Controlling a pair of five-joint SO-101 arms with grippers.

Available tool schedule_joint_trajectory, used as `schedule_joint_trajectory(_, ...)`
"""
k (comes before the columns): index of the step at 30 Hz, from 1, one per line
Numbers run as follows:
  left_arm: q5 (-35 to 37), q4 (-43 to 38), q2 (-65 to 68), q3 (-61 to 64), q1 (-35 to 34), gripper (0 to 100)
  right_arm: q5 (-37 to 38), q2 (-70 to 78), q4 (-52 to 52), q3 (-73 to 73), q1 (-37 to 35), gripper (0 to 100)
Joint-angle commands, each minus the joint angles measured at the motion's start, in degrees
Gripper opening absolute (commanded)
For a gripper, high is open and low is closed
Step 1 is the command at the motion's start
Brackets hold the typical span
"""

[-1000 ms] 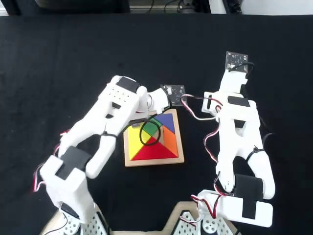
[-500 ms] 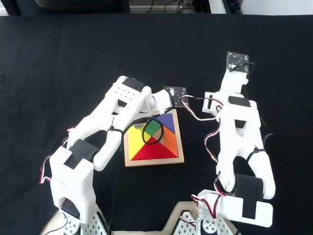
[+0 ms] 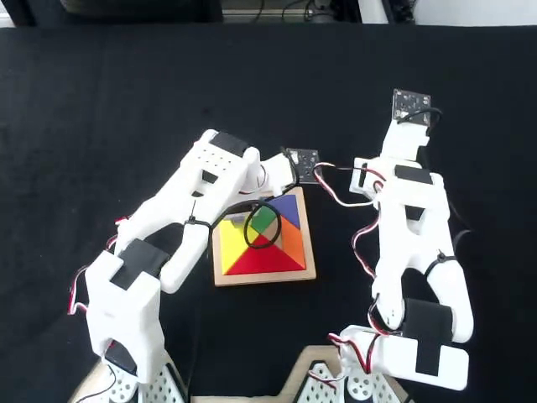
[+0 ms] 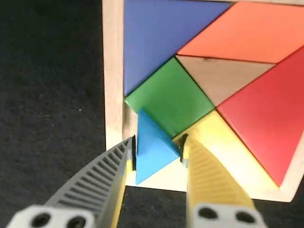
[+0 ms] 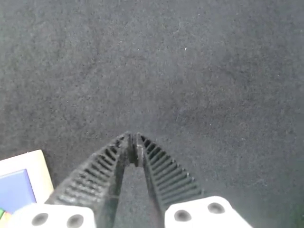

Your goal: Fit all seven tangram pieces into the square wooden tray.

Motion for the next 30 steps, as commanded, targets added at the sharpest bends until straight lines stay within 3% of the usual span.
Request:
schedule_joint_trajectory(1,0.8,-0.8,-0.8,-3.0,0.0,17,0.2,-0.7,-1.1,-0.6,0.8,1.1)
schedule_joint_trajectory(30,2.3,0.5,-6.5,-4.3,-5.0,17,0.4,-0.7,-1.1,-0.7,0.7,1.1)
